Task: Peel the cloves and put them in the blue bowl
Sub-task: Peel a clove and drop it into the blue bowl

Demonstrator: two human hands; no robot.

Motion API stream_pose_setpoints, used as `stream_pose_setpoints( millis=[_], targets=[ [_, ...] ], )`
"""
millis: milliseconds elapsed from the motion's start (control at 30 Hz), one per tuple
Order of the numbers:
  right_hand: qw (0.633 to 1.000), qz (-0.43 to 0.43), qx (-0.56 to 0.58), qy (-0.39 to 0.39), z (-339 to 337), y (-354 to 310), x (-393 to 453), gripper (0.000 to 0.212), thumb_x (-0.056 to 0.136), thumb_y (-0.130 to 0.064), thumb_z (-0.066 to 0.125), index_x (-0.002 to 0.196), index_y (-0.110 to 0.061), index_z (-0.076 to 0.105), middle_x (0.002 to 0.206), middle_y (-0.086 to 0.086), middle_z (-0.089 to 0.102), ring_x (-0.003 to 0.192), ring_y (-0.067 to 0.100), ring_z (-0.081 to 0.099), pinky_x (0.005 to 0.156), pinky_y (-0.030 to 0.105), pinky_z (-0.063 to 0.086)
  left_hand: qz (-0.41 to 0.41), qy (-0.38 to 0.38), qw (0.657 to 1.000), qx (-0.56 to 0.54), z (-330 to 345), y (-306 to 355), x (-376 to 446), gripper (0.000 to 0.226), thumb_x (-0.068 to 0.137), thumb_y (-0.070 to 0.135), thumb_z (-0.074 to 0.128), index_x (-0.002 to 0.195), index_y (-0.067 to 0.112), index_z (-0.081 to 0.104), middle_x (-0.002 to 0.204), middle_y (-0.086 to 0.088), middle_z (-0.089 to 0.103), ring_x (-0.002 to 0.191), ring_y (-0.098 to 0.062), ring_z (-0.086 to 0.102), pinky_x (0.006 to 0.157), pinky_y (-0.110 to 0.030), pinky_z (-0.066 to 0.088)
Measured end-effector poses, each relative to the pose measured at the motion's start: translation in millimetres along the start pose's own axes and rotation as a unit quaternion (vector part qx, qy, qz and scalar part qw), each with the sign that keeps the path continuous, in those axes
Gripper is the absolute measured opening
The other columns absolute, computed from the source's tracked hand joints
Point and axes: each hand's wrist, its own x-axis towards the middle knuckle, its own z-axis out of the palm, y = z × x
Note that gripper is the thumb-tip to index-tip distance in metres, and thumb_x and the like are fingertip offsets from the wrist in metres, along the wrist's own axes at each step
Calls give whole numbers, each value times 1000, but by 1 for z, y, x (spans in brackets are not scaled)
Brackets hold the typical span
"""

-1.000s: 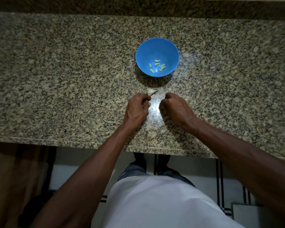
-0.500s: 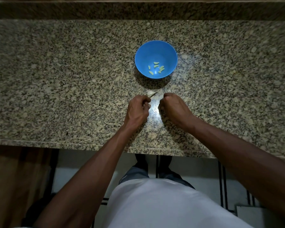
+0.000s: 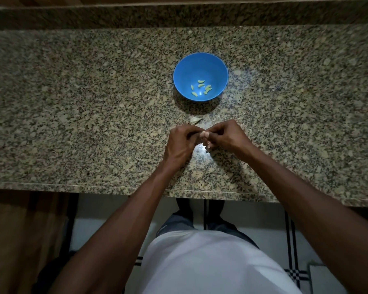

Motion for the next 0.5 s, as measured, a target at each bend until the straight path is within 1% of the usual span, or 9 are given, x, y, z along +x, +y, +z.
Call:
stream_pose_setpoints(
  millis=[67, 100, 167, 267, 333, 400, 500],
  targets=[
    [998, -2, -68, 14, 2, -7, -2, 22, 91, -33, 80, 91, -11, 83, 71, 4, 77, 69, 21, 77, 63, 36, 63, 67, -10, 995, 78, -1, -3, -1, 16, 93, 14, 73, 106, 8, 80, 94, -7, 77, 82, -19, 72, 74, -37, 60],
    [995, -5, -94, 22, 2, -10, -2, 22, 91, -34, 80, 88, -13, 83, 70, 1, 77, 69, 19, 76, 61, 35, 61, 86, -21, 990, 111, -2, -2, -2, 17, 94, 13, 70, 107, 6, 79, 94, -10, 75, 82, -22, 70, 73, -38, 60],
    [991, -16, -129, 32, 4, -15, -3, 20, 91, -32, 80, 86, -13, 84, 70, 0, 77, 69, 20, 76, 60, 36, 61, 104, -48, 981, 157, -3, -1, -4, 21, 96, 13, 61, 108, 3, 75, 95, -12, 70, 82, -25, 66, 74, -40, 58],
    [985, -47, -163, 37, 7, -17, -3, 17, 91, -27, 79, 87, -10, 83, 70, 2, 77, 63, 19, 75, 59, 43, 63, 131, -84, 967, 204, -6, 1, -5, 30, 98, 20, 48, 104, 0, 70, 91, -12, 62, 84, -24, 58, 76, -38, 54],
    [980, -76, -179, 46, 10, -16, -4, 18, 90, -27, 76, 85, -11, 82, 69, 4, 76, 62, 21, 74, 56, 47, 61, 139, -101, 959, 225, -8, 1, -3, 25, 98, 17, 49, 102, 0, 67, 89, -12, 60, 84, -24, 55, 78, -38, 52],
    [974, -100, -196, 55, 15, -13, -1, 20, 90, -26, 71, 81, -10, 81, 67, 7, 75, 61, 26, 74, 51, 48, 60, 131, -103, 956, 241, -9, 1, 0, 16, 97, 10, 54, 96, 0, 66, 86, -12, 59, 79, -25, 55, 74, -40, 53],
    [962, -116, -237, 73, 23, -13, 0, 20, 95, -13, 67, 79, -9, 79, 63, 7, 71, 55, 23, 71, 46, 37, 57, 94, -95, 960, 245, -5, 1, 1, 17, 96, 6, 55, 91, -1, 69, 84, -13, 61, 74, -23, 57, 69, -42, 59]
  ],
)
